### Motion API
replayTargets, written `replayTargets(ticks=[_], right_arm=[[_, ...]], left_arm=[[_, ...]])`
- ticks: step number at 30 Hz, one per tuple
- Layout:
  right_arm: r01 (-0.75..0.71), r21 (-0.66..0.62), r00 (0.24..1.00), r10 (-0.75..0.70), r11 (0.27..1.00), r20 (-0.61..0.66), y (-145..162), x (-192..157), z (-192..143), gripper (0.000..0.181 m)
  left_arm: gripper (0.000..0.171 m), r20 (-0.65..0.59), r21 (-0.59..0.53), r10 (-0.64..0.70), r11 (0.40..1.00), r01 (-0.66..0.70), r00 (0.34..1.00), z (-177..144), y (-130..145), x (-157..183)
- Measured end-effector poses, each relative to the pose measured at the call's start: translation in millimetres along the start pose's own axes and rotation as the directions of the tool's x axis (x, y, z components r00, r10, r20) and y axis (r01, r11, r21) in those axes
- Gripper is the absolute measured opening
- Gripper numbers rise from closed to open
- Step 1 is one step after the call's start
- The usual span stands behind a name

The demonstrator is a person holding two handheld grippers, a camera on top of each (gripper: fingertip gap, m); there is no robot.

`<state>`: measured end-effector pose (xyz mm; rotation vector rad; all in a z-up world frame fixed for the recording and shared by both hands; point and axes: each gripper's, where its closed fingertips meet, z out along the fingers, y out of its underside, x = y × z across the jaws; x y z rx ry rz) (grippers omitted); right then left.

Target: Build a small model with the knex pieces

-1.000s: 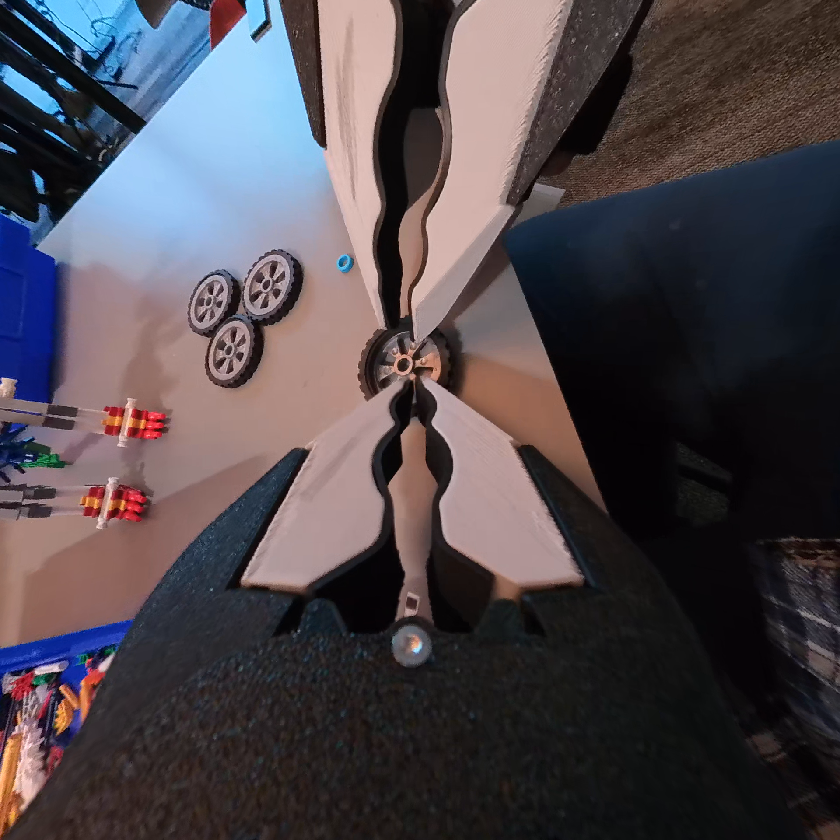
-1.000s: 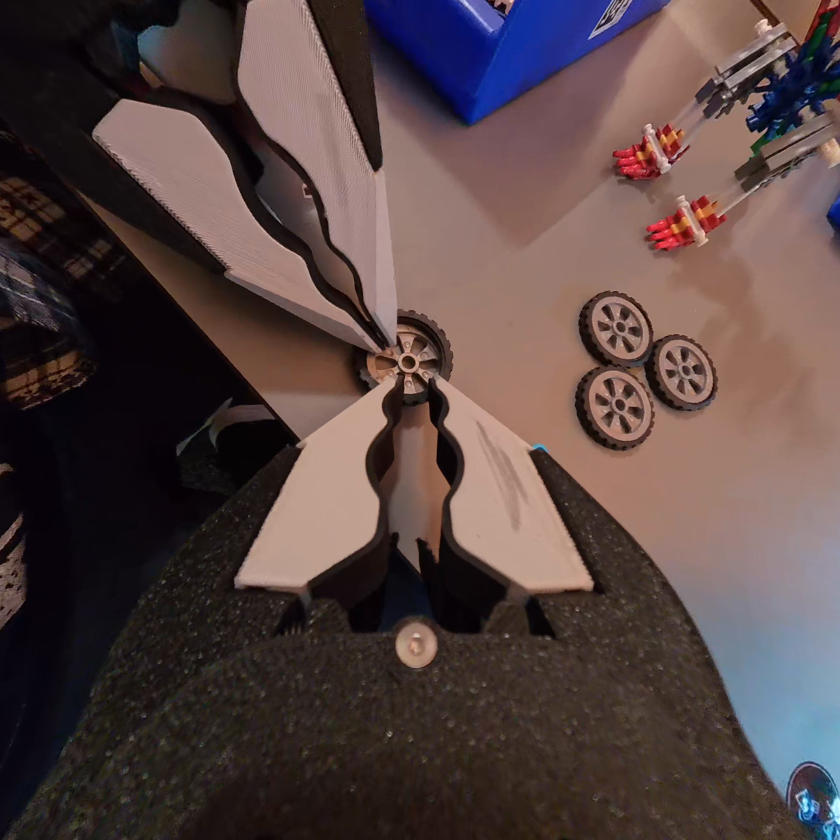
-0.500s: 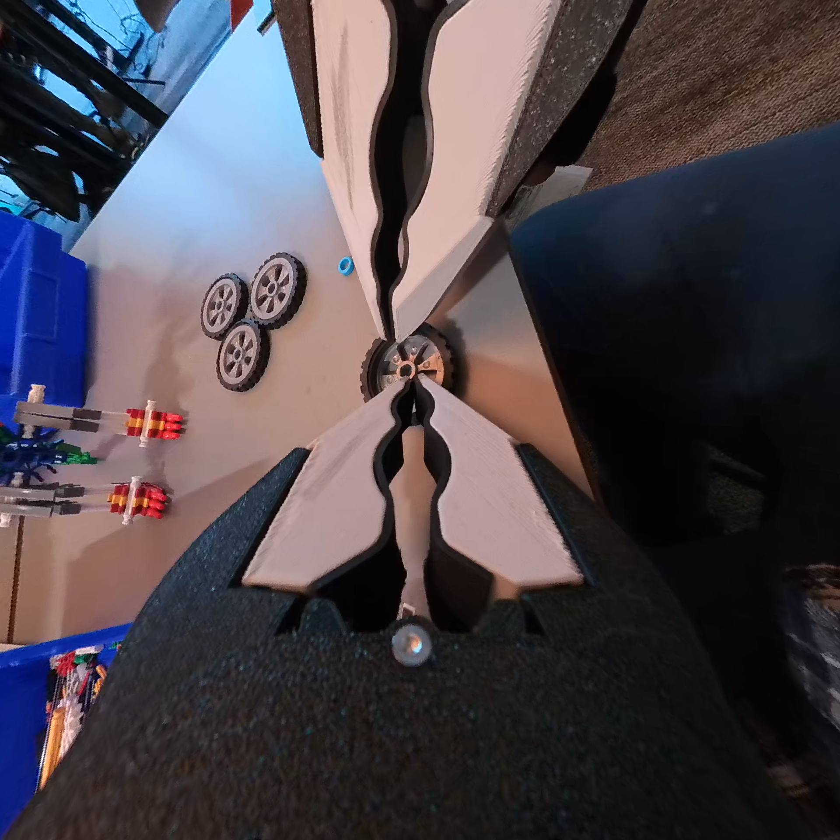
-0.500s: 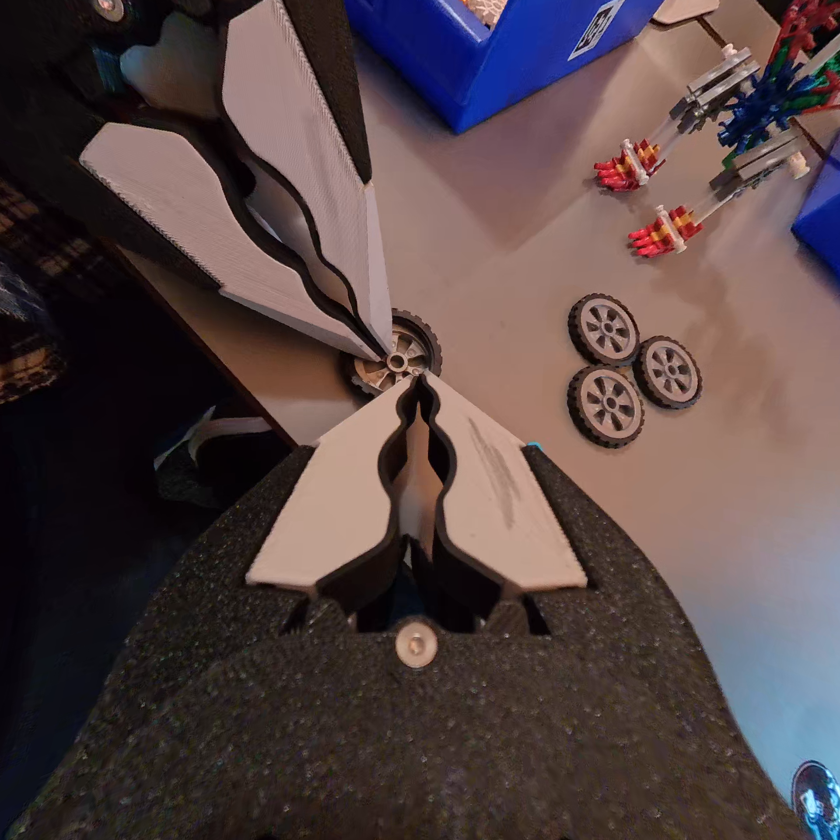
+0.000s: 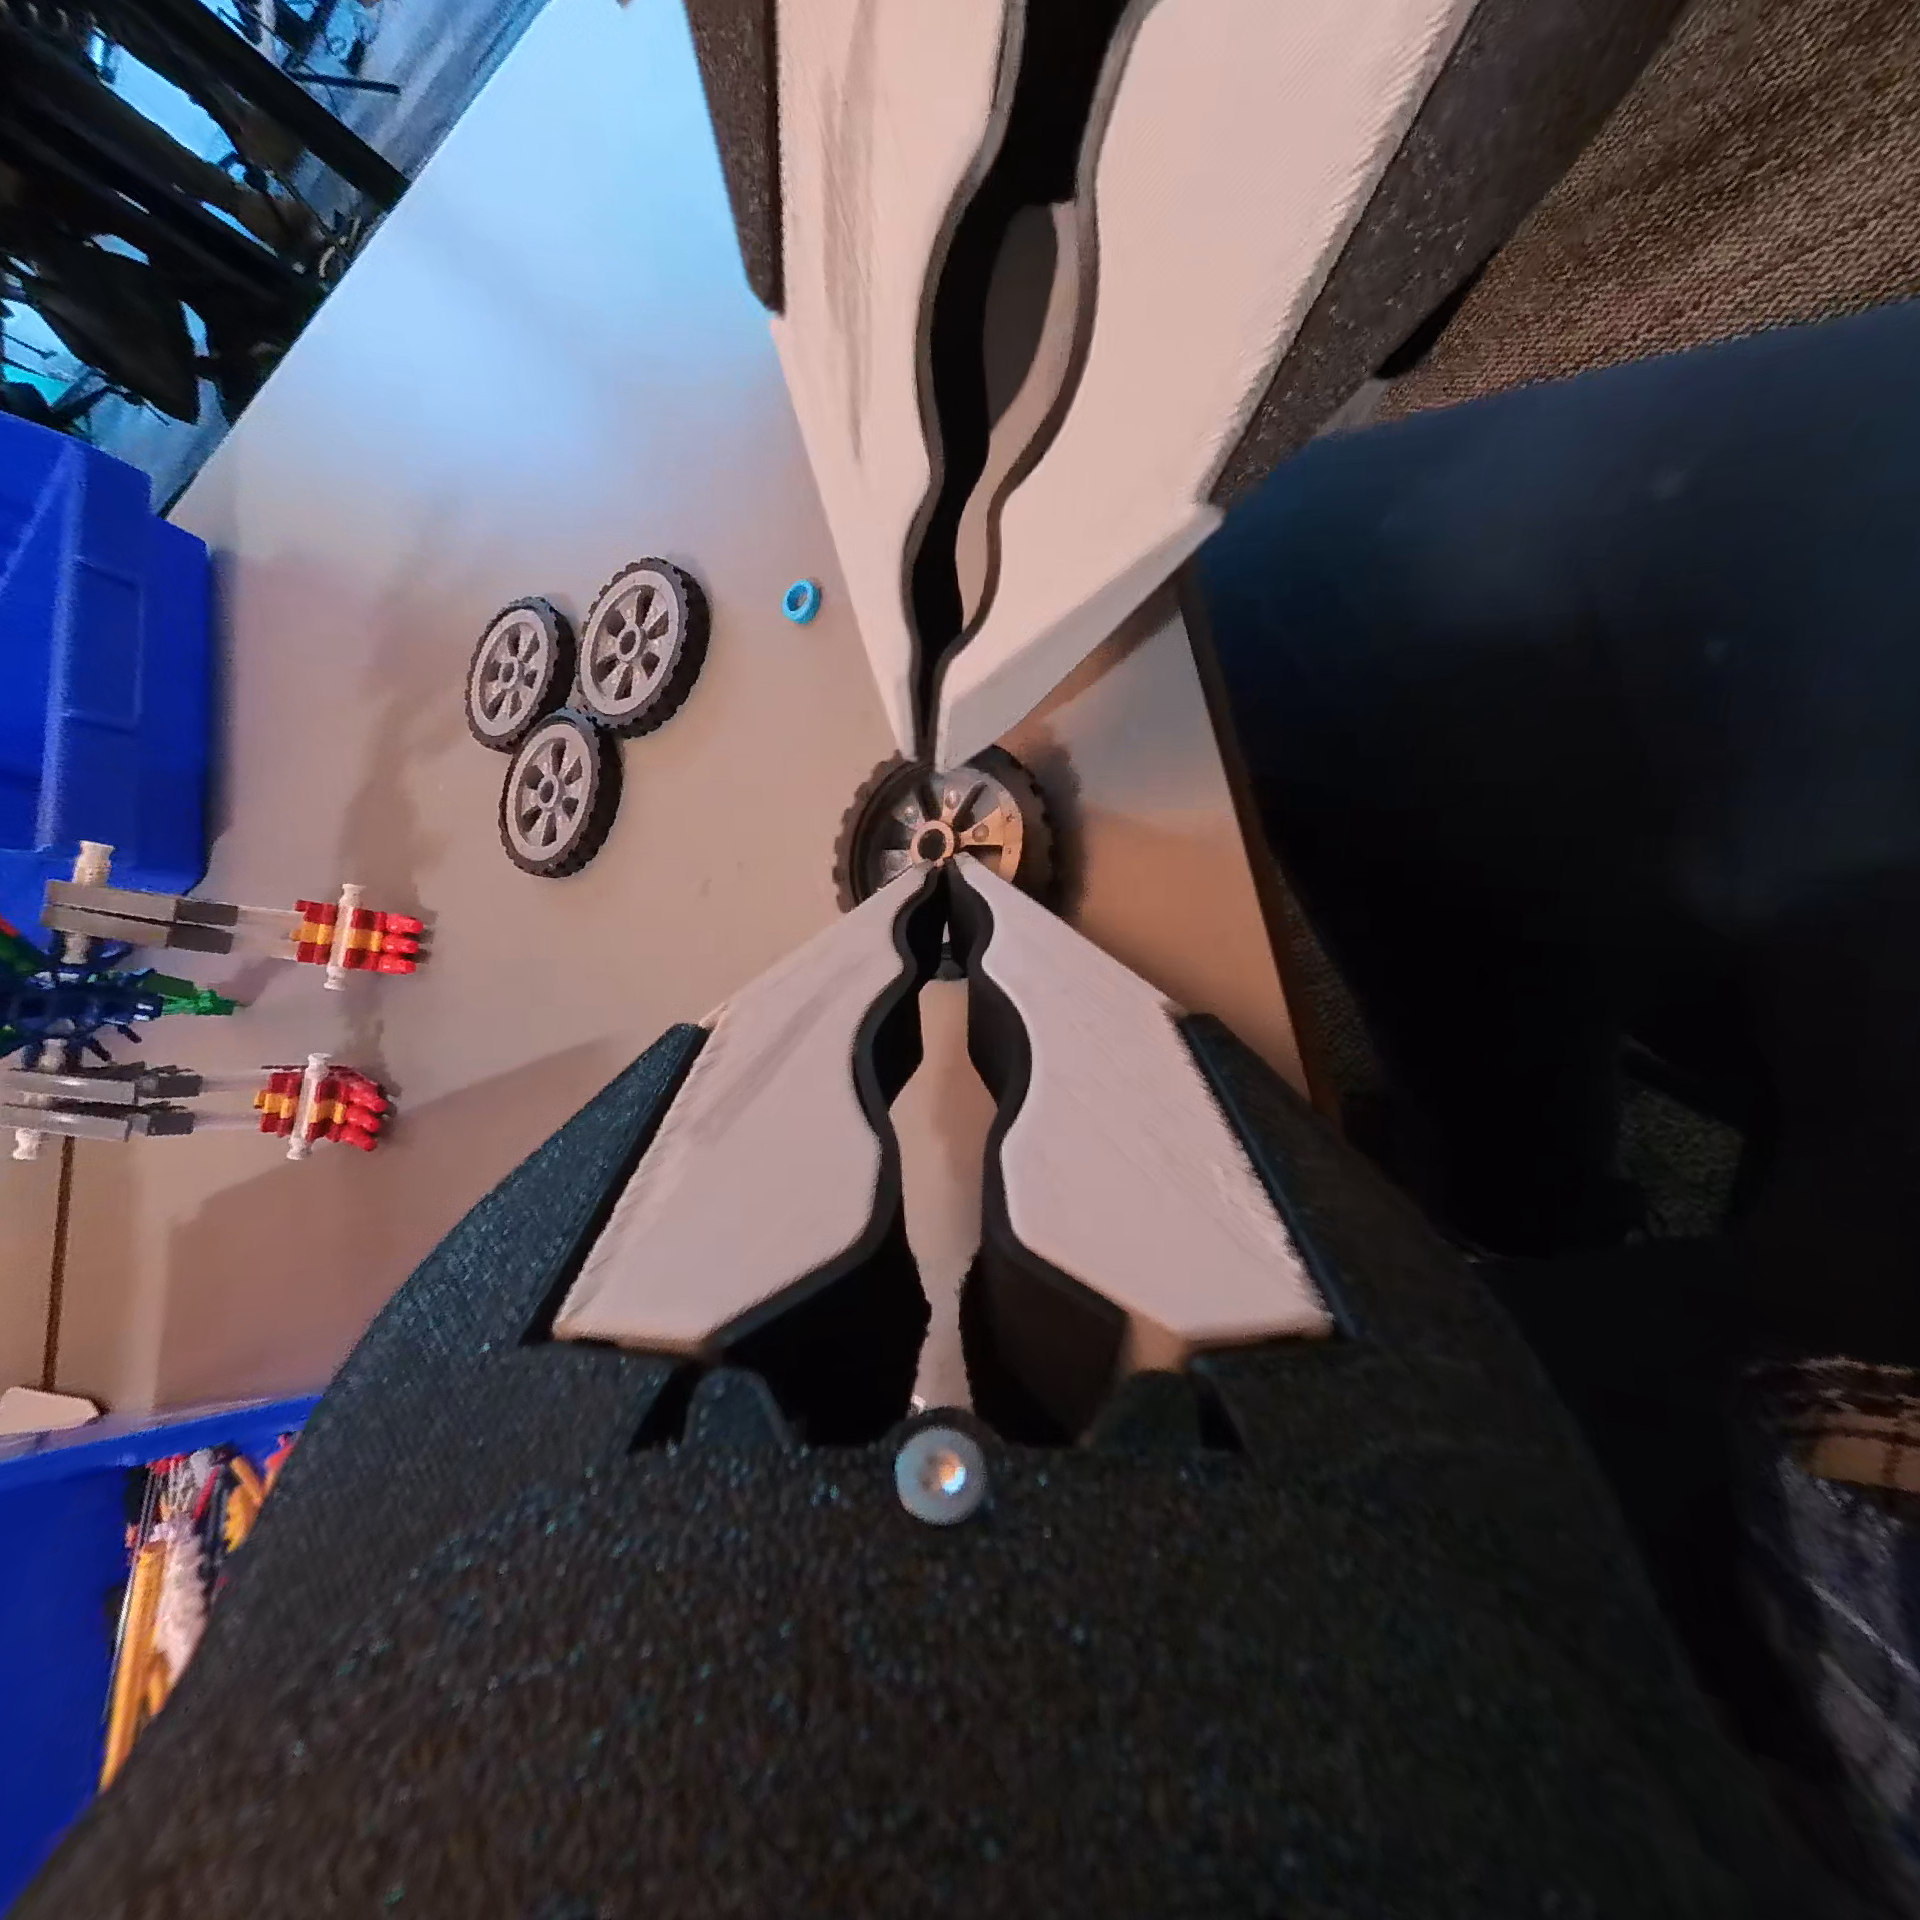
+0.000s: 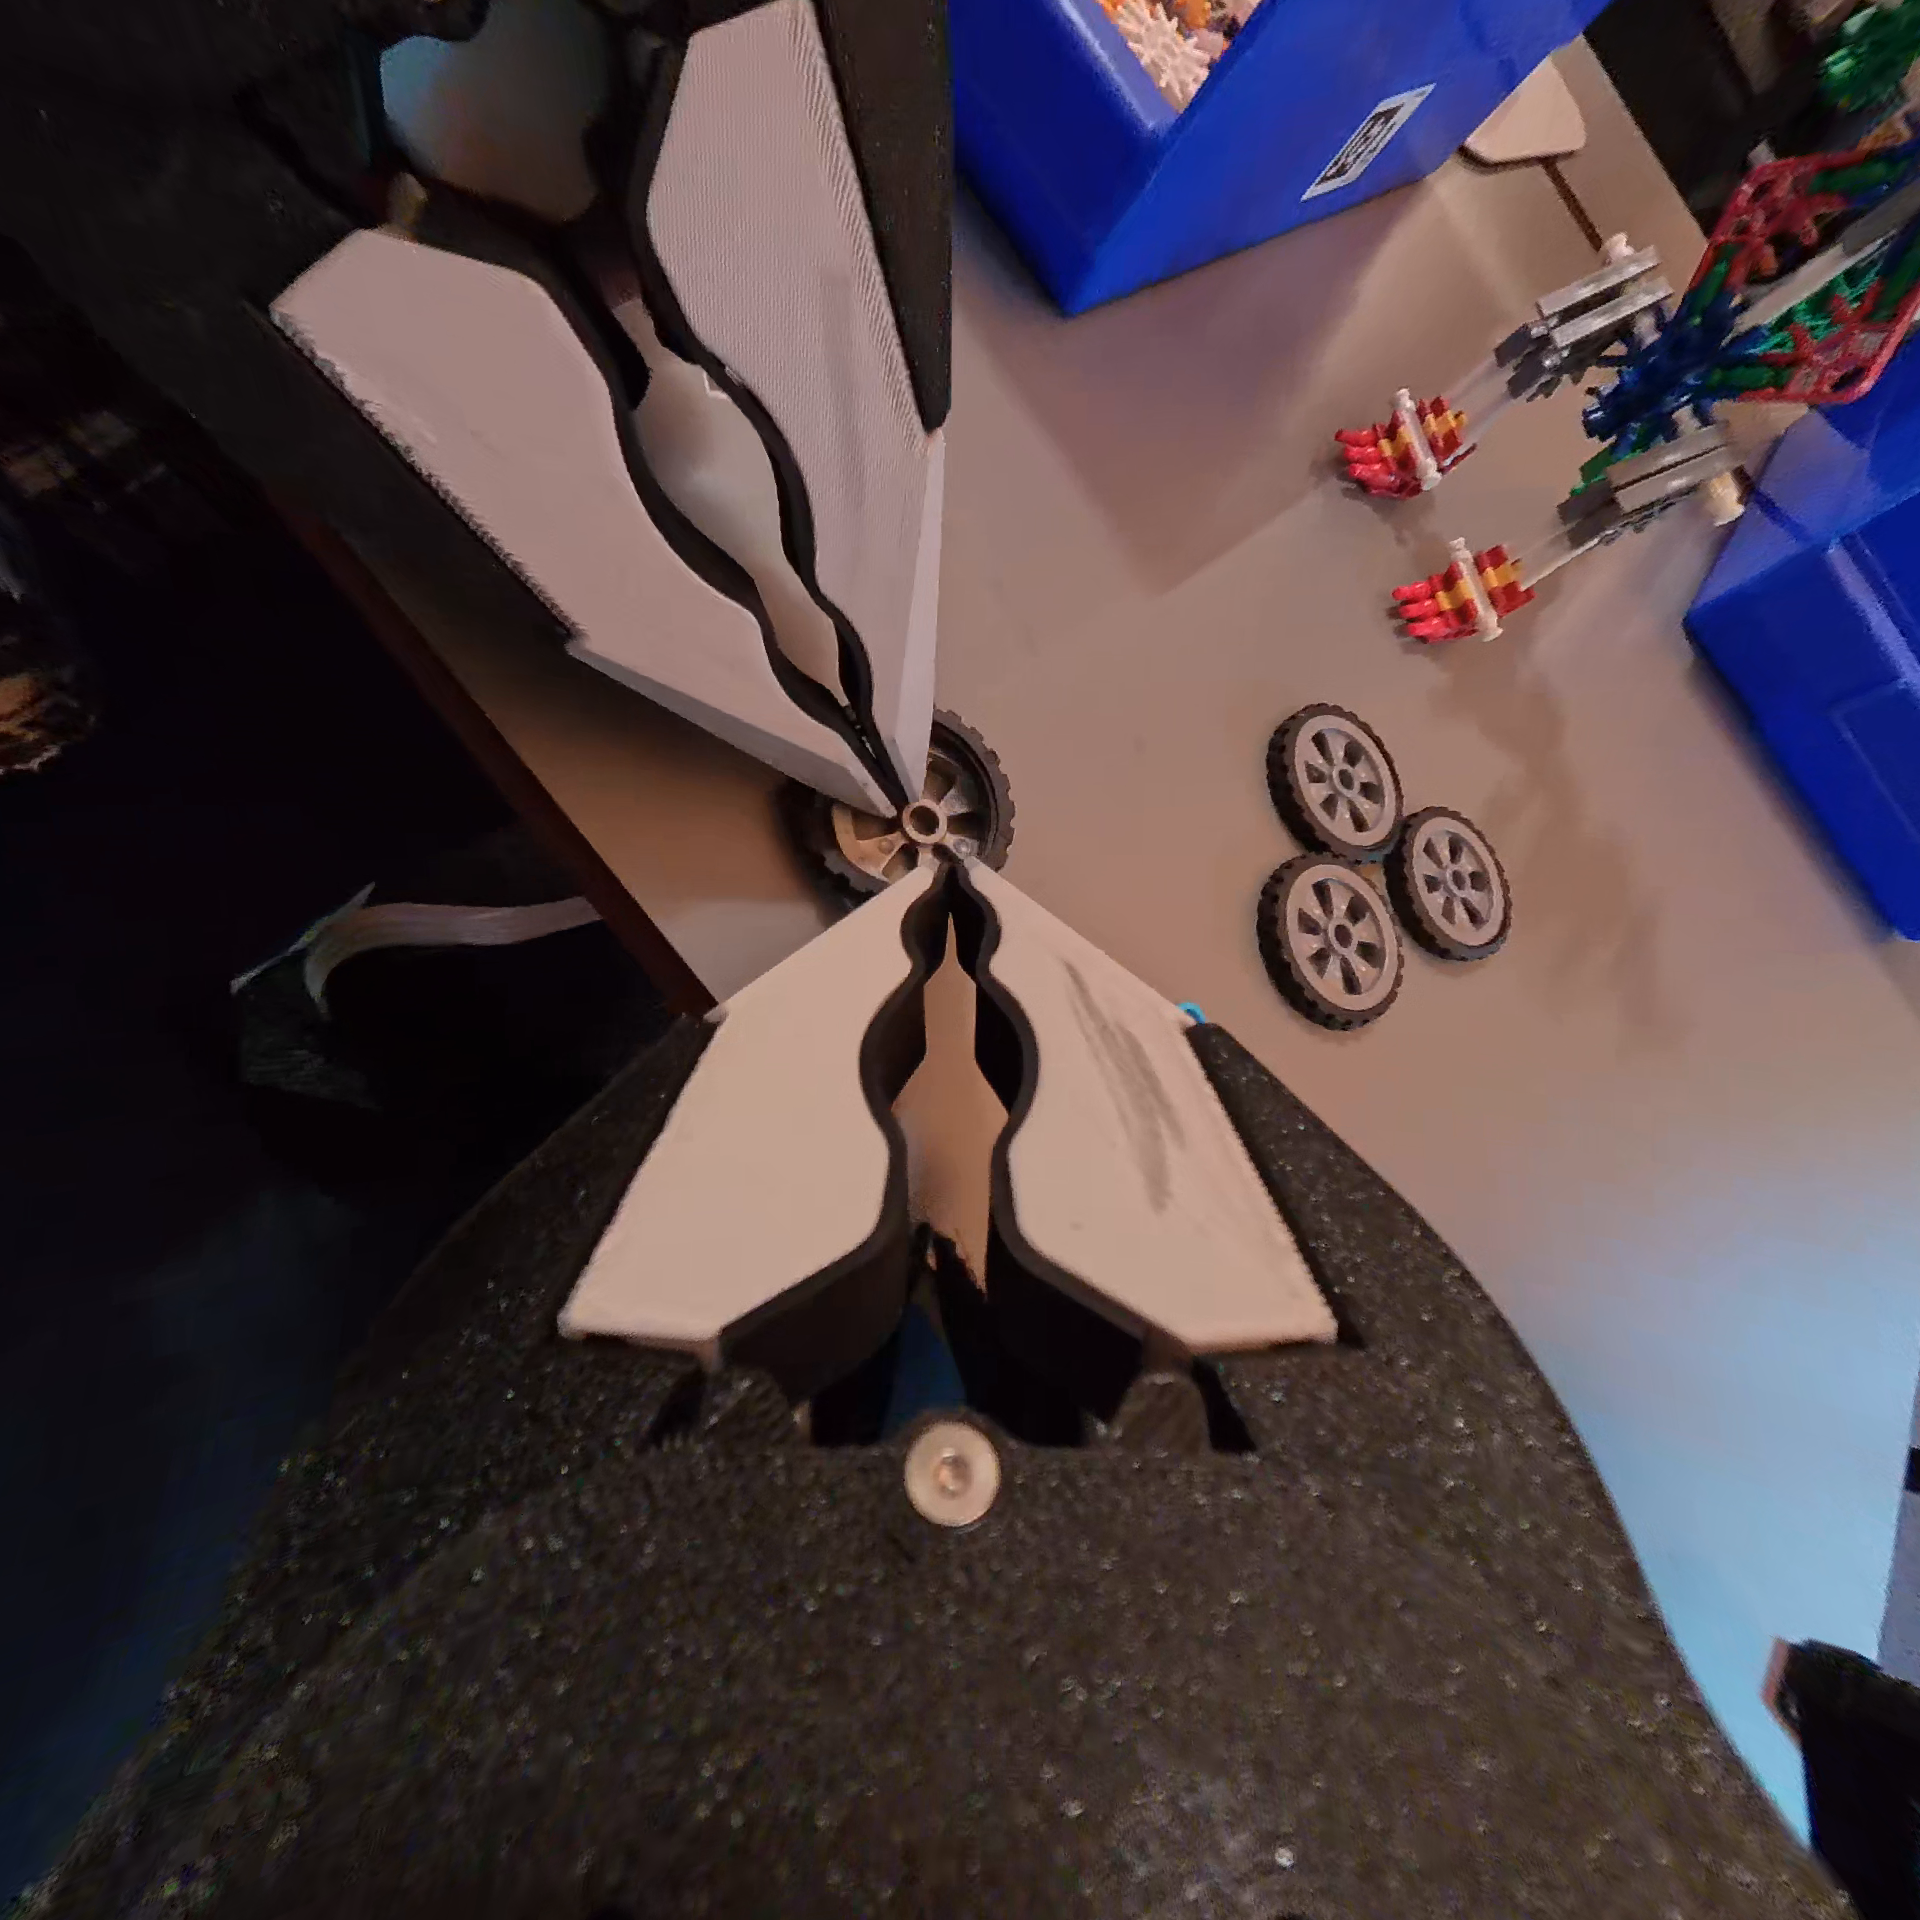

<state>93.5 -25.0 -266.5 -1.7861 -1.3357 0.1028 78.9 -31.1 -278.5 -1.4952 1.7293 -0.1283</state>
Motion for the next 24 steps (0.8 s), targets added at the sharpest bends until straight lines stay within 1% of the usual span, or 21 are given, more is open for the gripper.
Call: replayTargets(ticks=[6,10,13,15,18,21,24], right_arm=[[-0.013,0.036,1.0,0.013,0.999,0.0,1.7,-0.6,0.2,0.0],[0.028,0.027,0.999,-0.027,0.999,-0.027,2.9,0.9,-0.7,0.0],[0.014,0.017,0.999,-0.014,1.0,-0.033,3.8,1.7,-1.9,0.0],[0.035,0.005,0.998,-0.035,0.999,-0.047,3.2,1.6,-2.3,0.0],[0.022,0.008,0.999,-0.022,1.0,-0.041,1.1,0.8,-2.4,0.0],[0.014,-0.003,0.998,-0.014,1.0,-0.062,4.4,5.8,-2.9,0.0],[0.01,0.001,0.999,-0.009,1.0,-0.052,3.6,5.5,-4.3,0.0]], left_arm=[[0.0,0.014,-0.014,0.009,1.0,-0.008,1.0,0.3,-0.1,-0.3],[0.0,0.02,-0.016,0.013,1.0,-0.013,1.0,1.3,-1.1,-0.8],[0.0,0.024,-0.027,0.018,0.999,-0.017,1.0,1.5,-1.4,-1.2],[0.0,0.027,-0.028,0.022,0.999,-0.021,0.999,1.4,-1.6,-1.3],[0.002,0.037,-0.036,0.065,0.997,-0.064,0.997,-0.4,-2.2,-0.6],[0.012,0.025,0.023,0.011,1.0,-0.012,1.0,-7.1,-6.0,-5.3],[0.013,0.003,0.086,-0.03,0.996,0.03,1.0,-17.6,-8.2,-13.0]])
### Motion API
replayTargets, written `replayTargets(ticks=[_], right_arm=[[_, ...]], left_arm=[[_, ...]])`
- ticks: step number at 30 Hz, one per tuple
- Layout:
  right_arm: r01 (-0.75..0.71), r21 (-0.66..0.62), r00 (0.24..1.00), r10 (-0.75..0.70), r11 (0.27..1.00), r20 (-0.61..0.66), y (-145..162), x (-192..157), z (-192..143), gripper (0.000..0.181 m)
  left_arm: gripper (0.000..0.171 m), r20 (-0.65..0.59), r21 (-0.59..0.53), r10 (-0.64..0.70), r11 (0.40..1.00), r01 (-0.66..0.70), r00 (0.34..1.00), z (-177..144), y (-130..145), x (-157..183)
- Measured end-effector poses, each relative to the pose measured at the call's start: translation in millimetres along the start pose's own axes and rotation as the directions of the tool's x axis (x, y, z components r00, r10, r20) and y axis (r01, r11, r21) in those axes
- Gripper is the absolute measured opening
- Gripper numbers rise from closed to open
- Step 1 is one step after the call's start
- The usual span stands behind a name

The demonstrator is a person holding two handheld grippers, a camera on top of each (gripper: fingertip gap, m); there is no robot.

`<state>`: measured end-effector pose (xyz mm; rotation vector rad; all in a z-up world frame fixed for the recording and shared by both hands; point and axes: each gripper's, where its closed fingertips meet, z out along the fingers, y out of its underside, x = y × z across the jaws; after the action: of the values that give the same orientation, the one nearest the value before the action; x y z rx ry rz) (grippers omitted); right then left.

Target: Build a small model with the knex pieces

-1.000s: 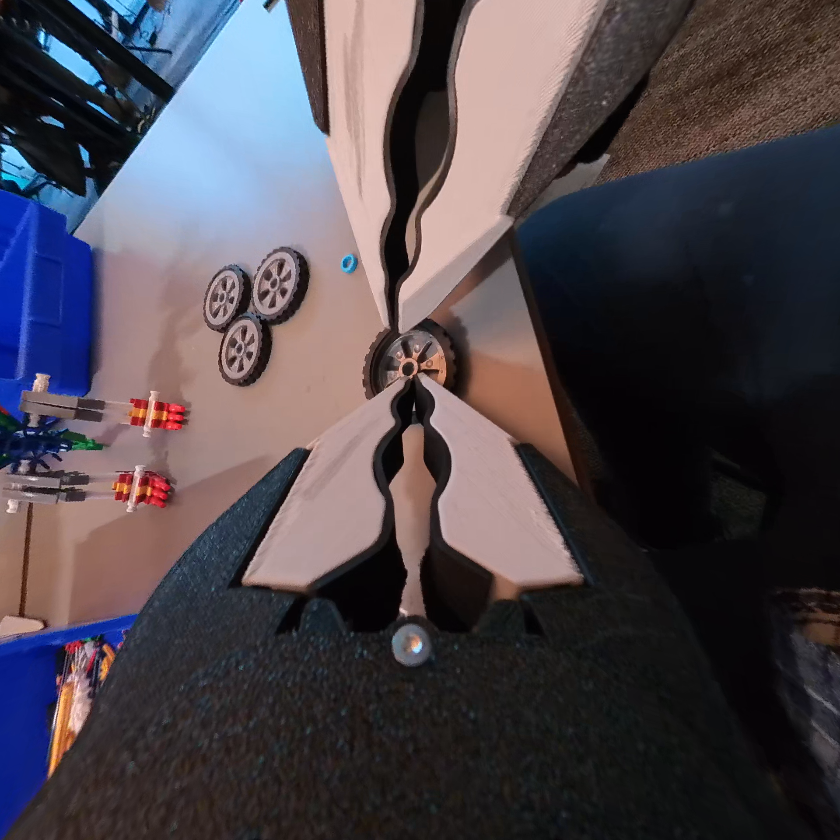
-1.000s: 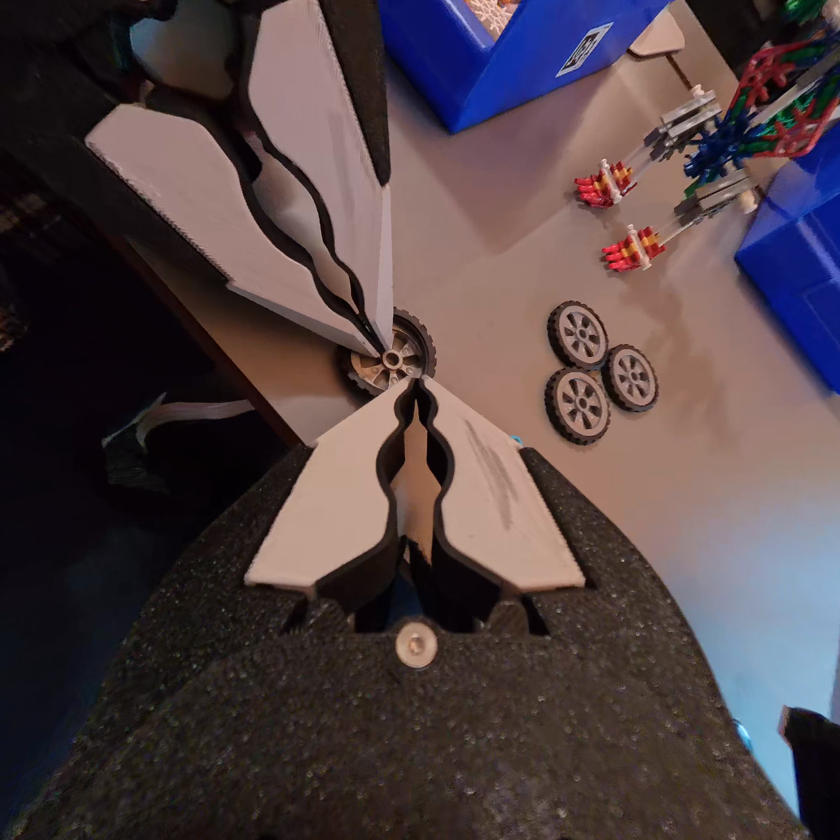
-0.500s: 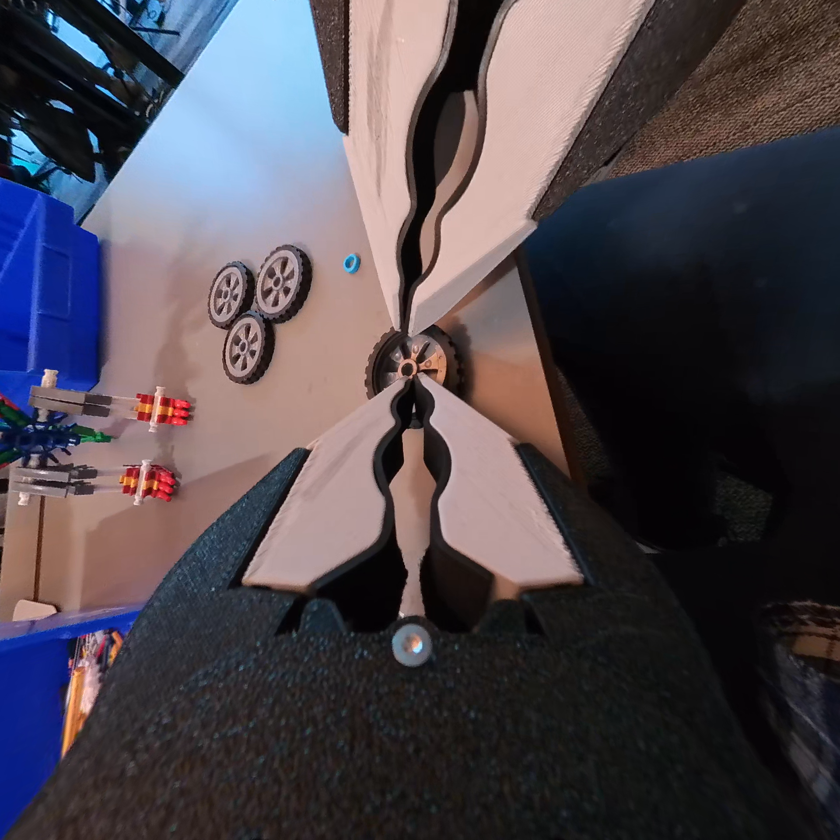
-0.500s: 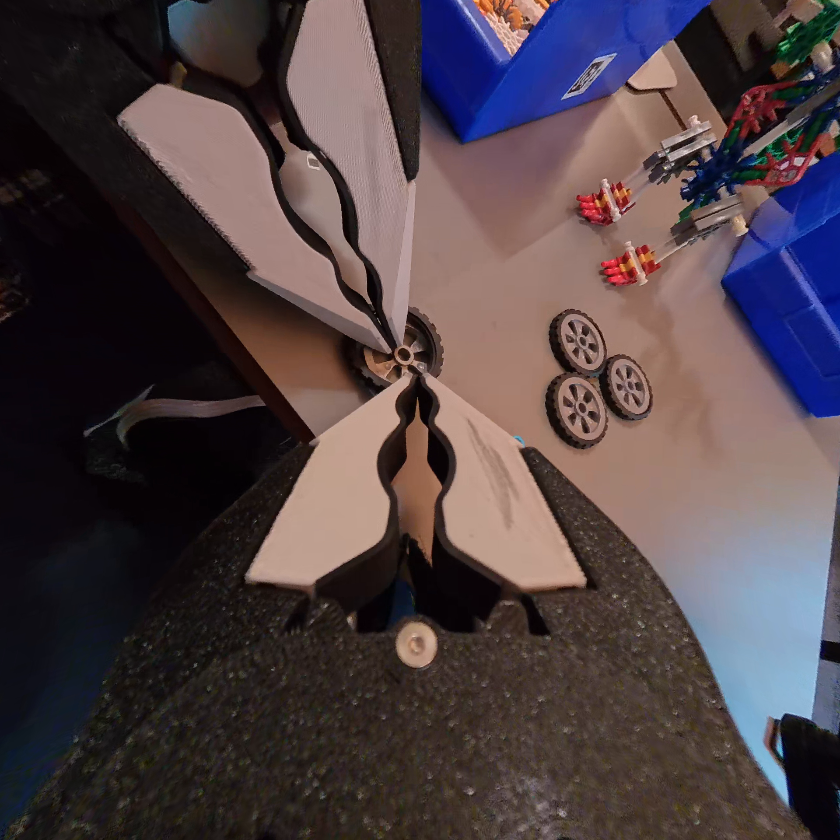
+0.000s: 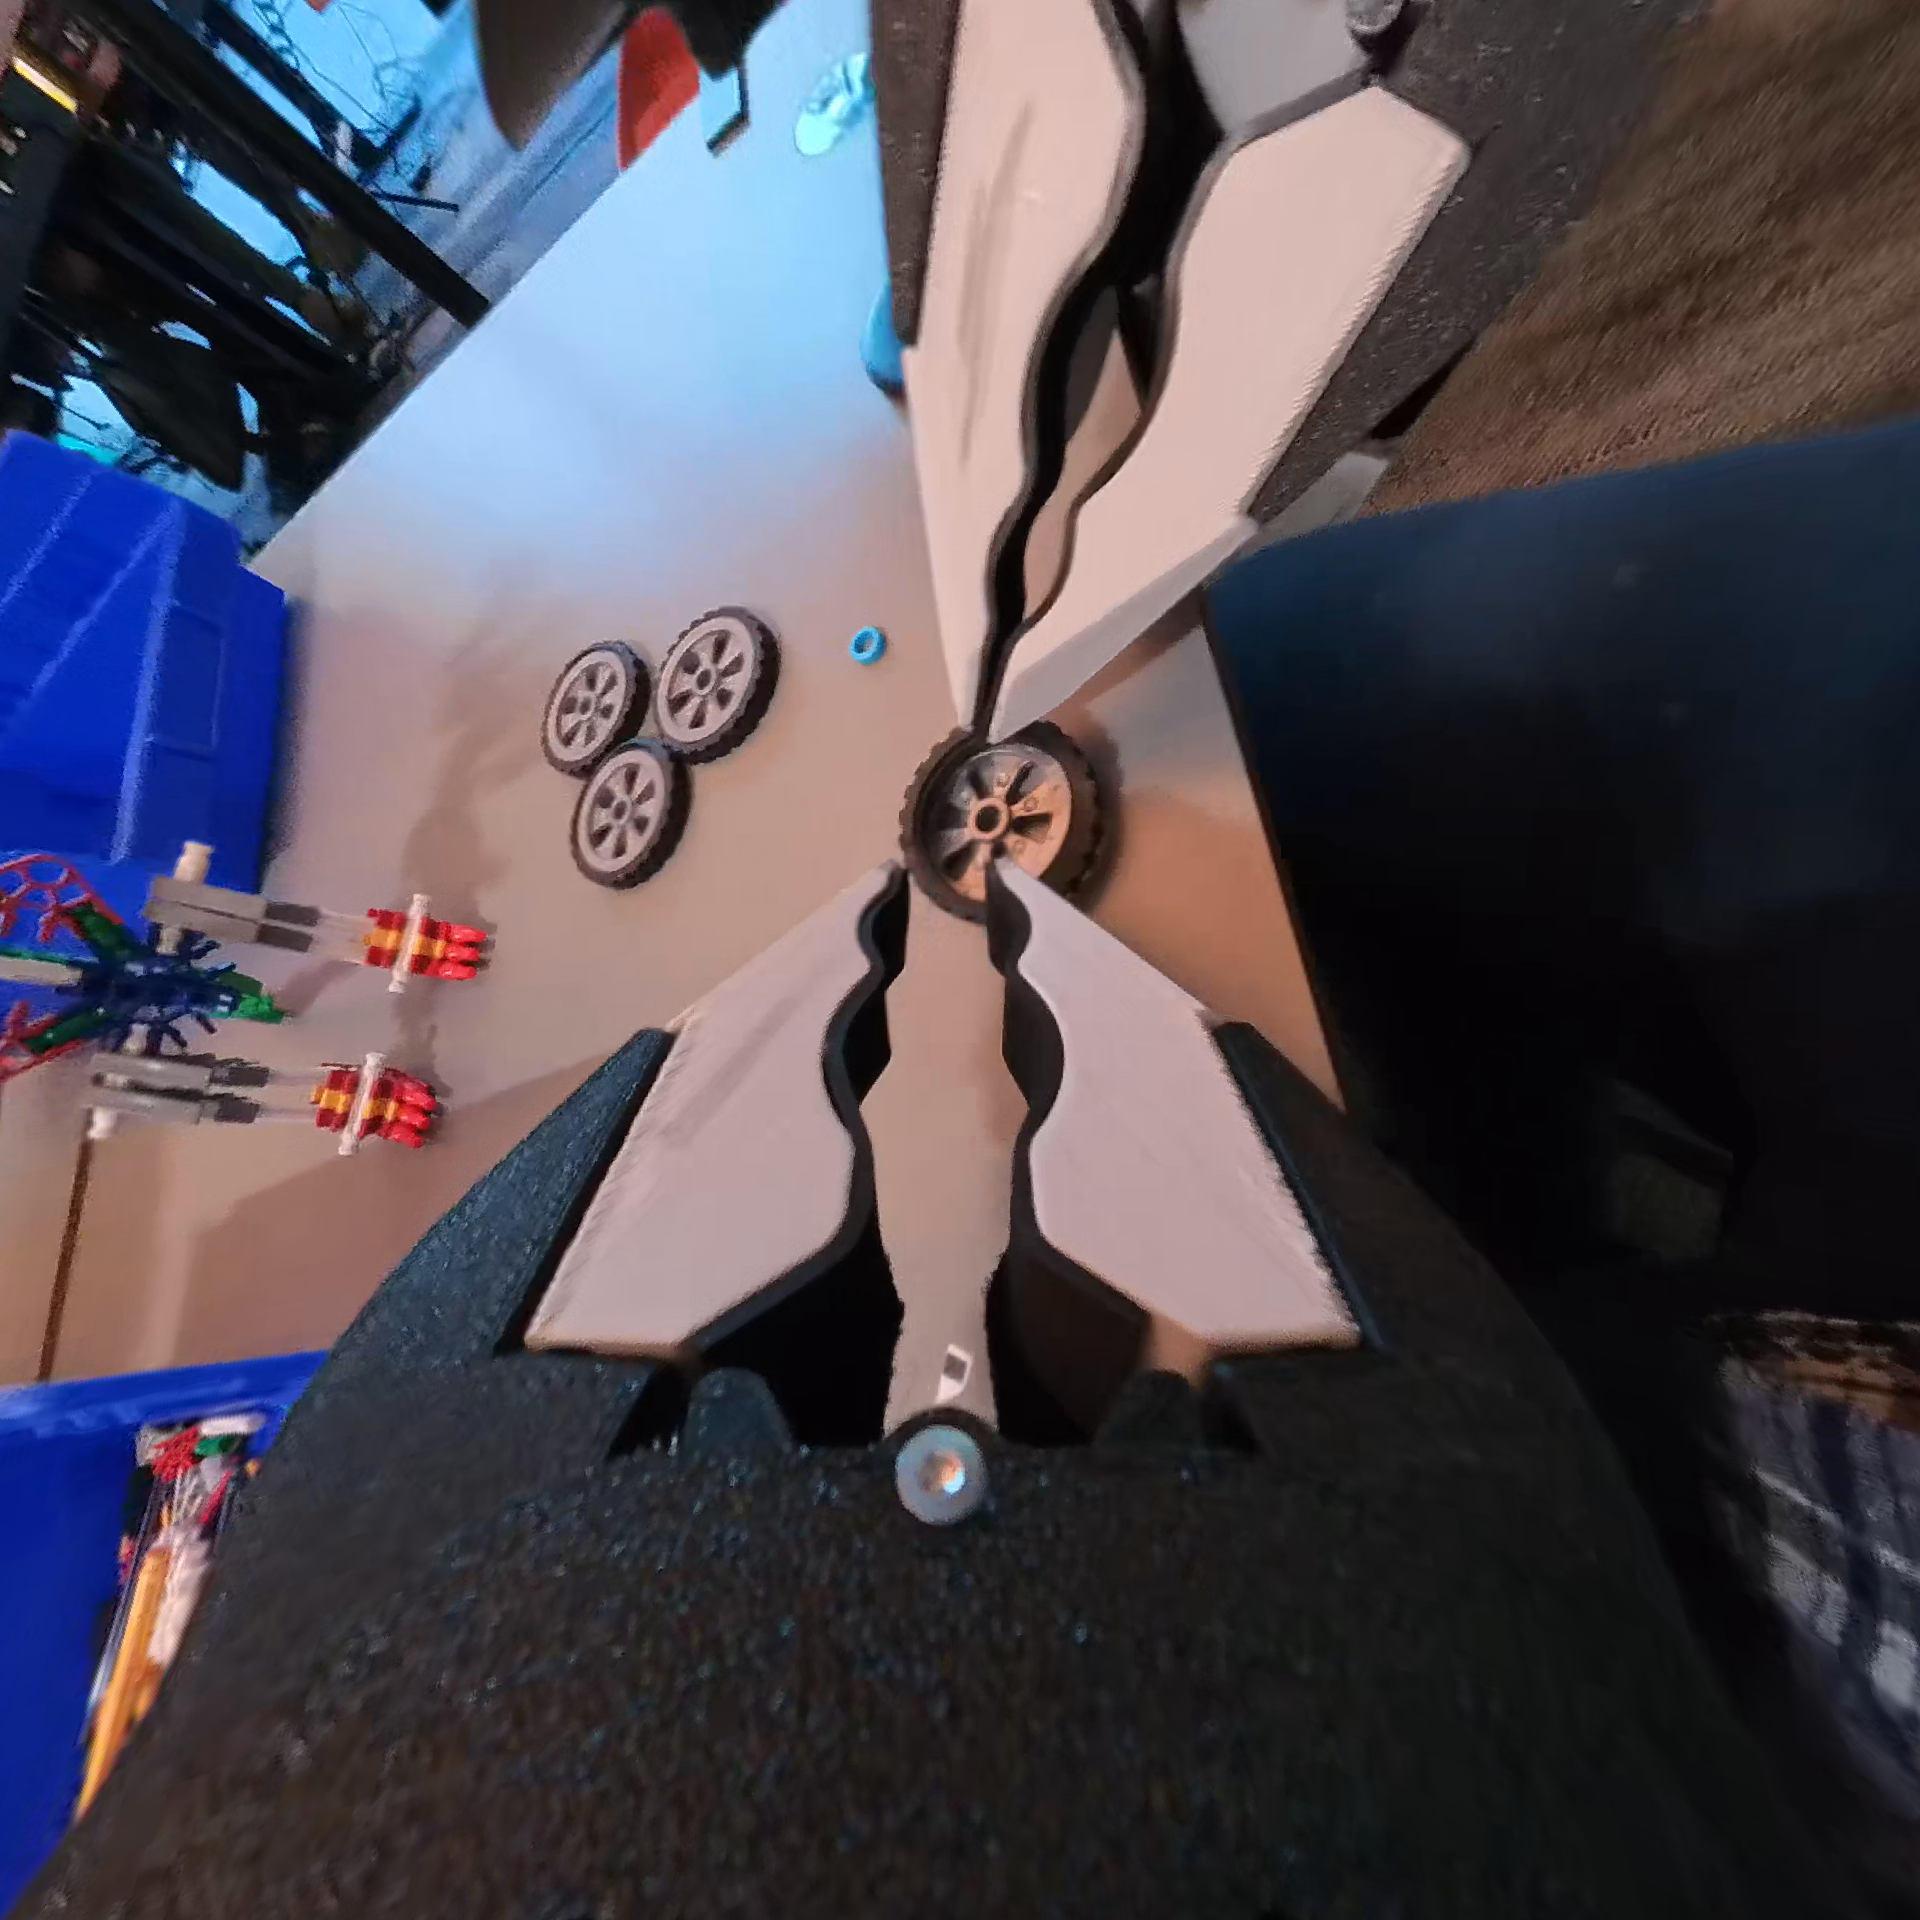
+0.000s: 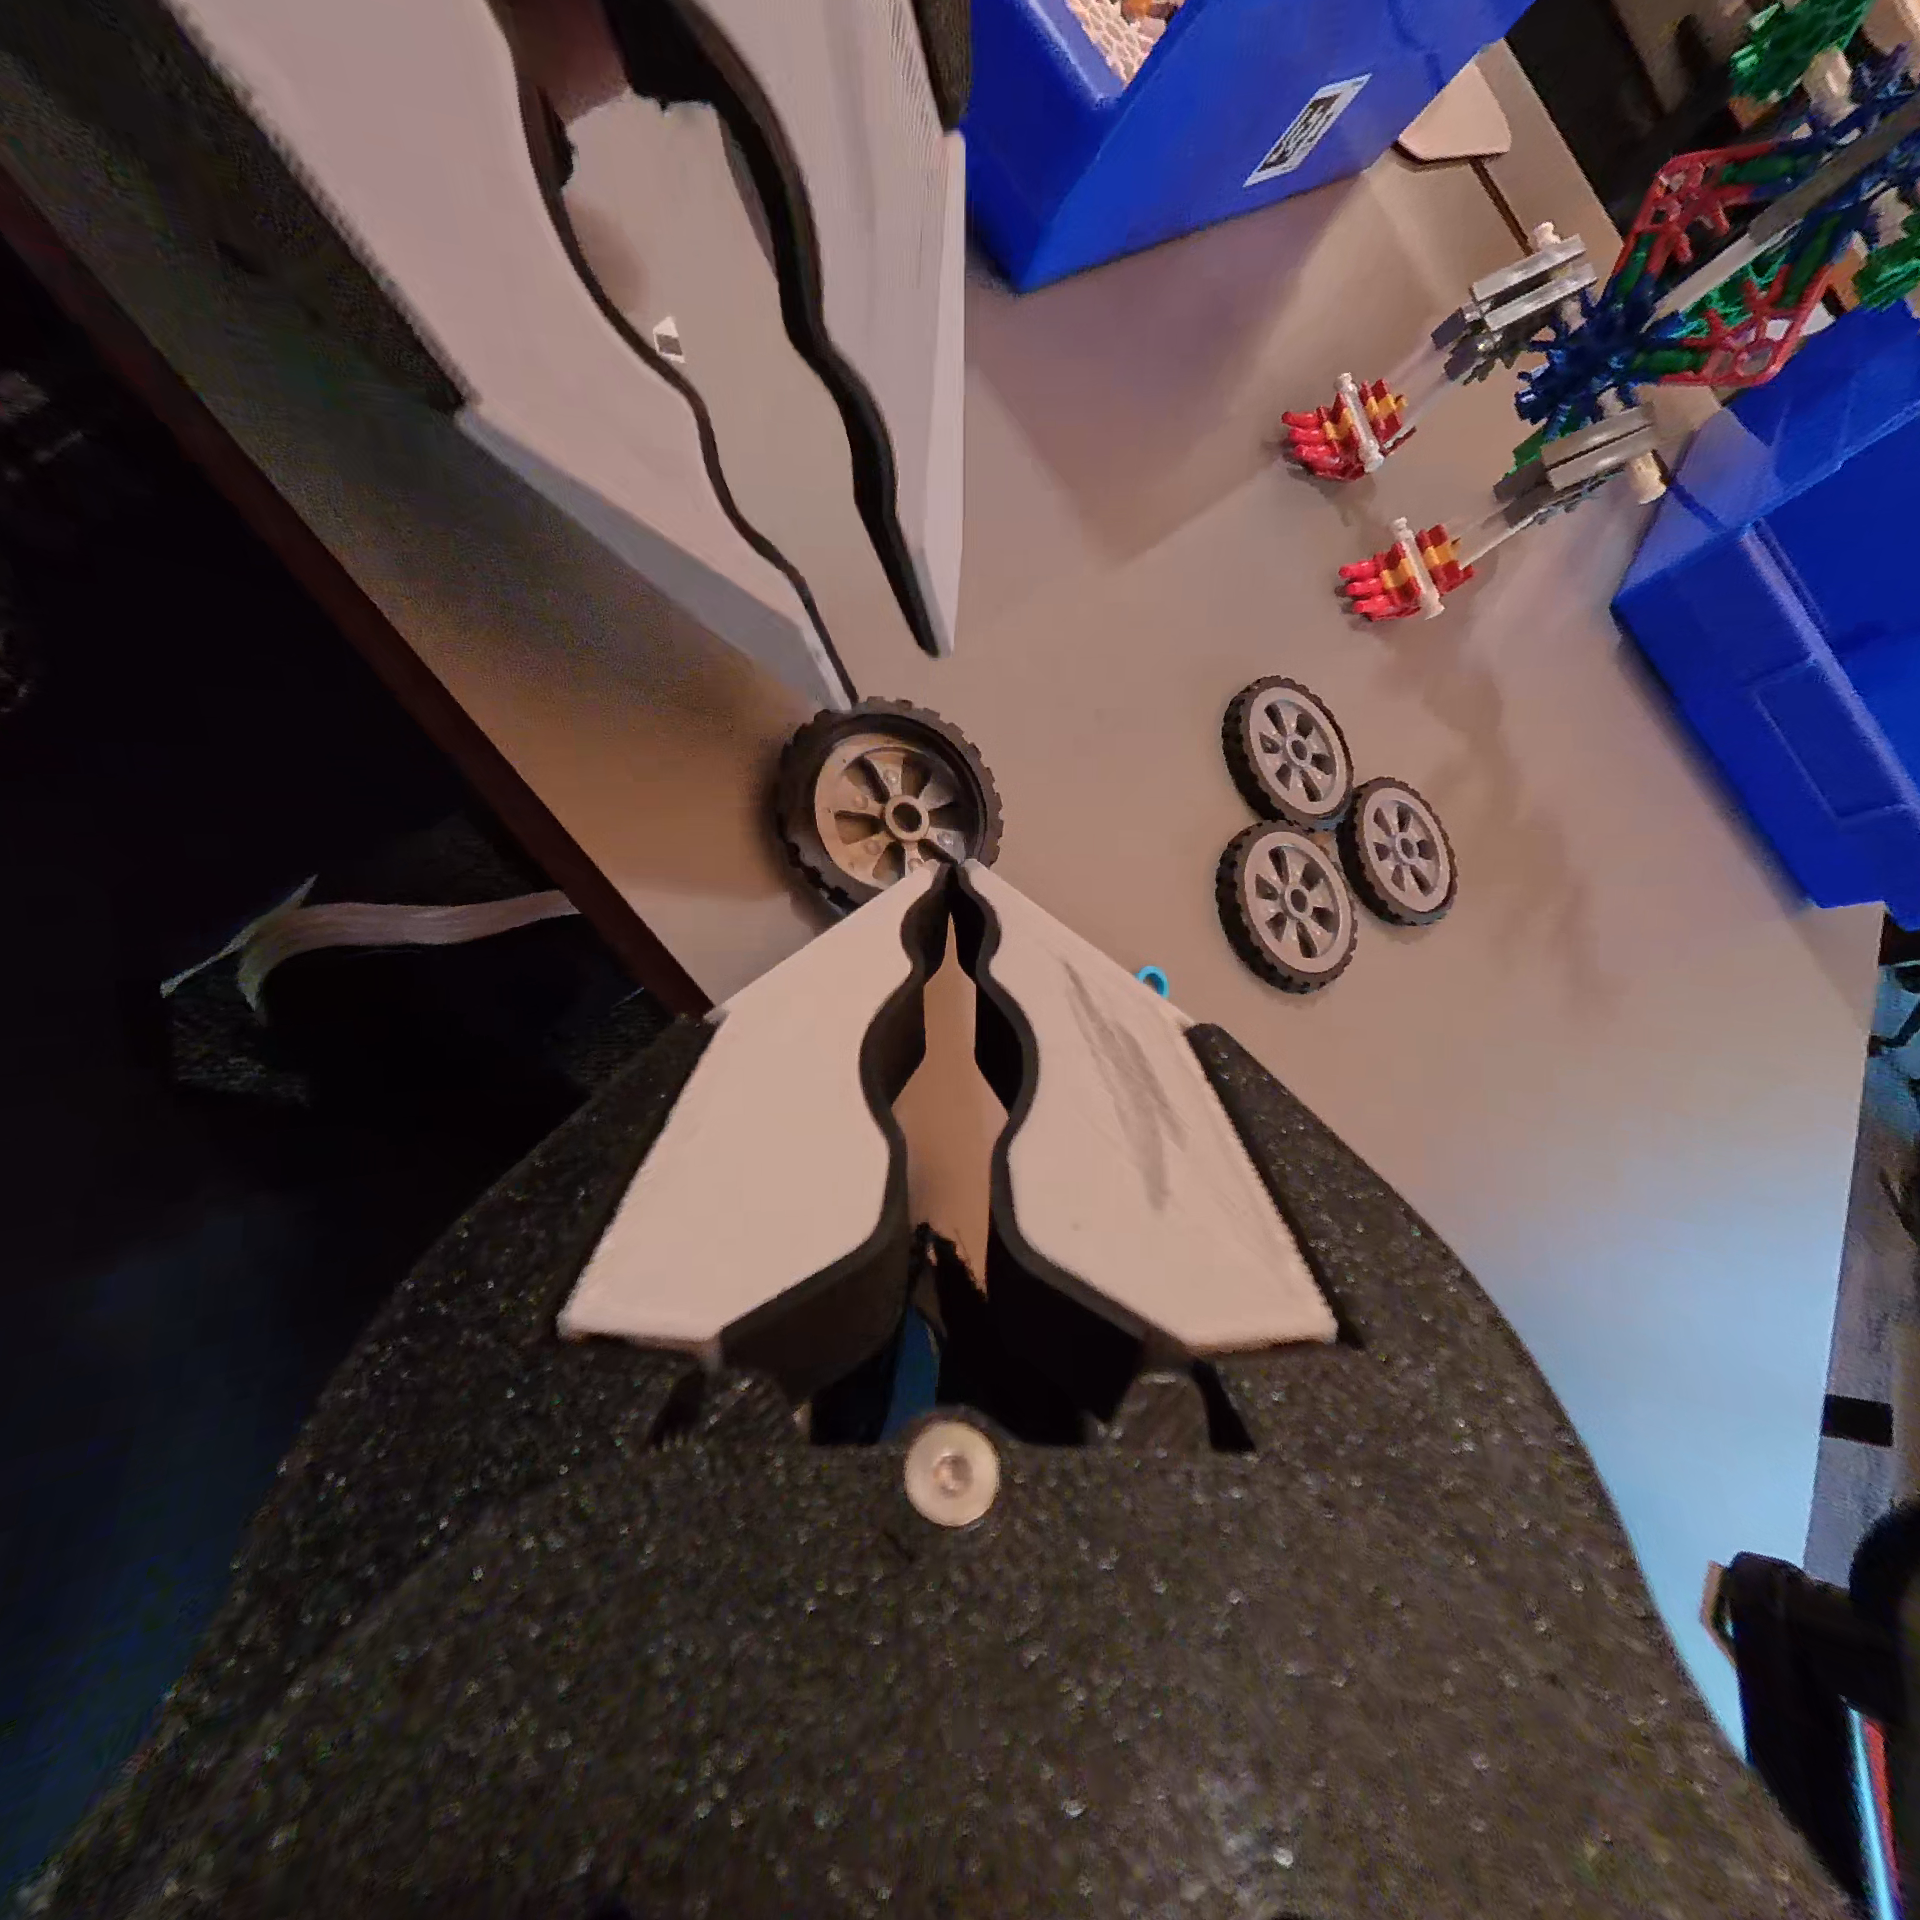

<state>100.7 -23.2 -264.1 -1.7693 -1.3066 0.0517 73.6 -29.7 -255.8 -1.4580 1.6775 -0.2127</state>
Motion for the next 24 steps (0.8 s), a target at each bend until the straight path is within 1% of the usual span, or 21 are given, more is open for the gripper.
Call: replayTargets(ticks=[4,6,8,12,14,16,17,21,24], right_arm=[[-0.041,0.033,0.999,0.041,0.999,0.009,-9.0,1.9,-4.8,0.0],[-0.045,0.04,0.999,0.044,0.998,0.008,-12.6,2.0,-7.1,0.0],[-0.054,0.043,0.998,0.053,0.998,0.021,-14.6,-1.7,-7.7,0.0],[-0.046,0.002,0.999,0.046,0.999,0.019,-4.6,-6.0,-1.5,0.0],[-0.042,-0.005,0.999,0.042,0.999,0.011,-2.3,-5.8,-0.4,0.0],[-0.054,-0.002,0.998,0.054,0.999,0.018,-2.9,-6.1,-0.1,0.0],[-0.055,-0.003,0.998,0.055,0.998,0.016,-2.5,-5.5,0.0,0.0],[-0.067,0.004,0.998,0.067,0.998,0.009,0.1,-3.1,-1.2,0.0],[-0.083,0.016,0.996,0.083,0.996,0.012,0.6,-3.6,-1.6,0.0]], left_arm=[[0.02,-0.022,-0.001,-0.026,1.0,0.026,0.999,-2.8,6.8,-10.1],[0.024,-0.066,0.017,-0.065,0.998,0.066,0.996,-1.1,5.6,-11.8],[0.024,-0.111,0.027,-0.064,0.997,0.067,0.992,2.4,5.5,-9.9],[0.026,-0.144,0.022,-0.054,0.998,0.057,0.988,13.1,5.9,-11.0],[0.026,-0.187,0.031,-0.079,0.996,0.086,0.979,16.6,2.2,-10.1],[0.027,-0.207,0.011,-0.09,0.996,0.094,0.974,22.6,5.1,-10.3],[0.027,-0.219,0.005,-0.094,0.995,0.098,0.971,25.5,6.7,-8.9],[0.014,-0.264,0.014,-0.134,0.99,0.143,0.955,29.3,4.8,-3.6],[0.01,-0.244,0.017,-0.118,0.992,0.126,0.963,30.6,4.4,-3.3]])
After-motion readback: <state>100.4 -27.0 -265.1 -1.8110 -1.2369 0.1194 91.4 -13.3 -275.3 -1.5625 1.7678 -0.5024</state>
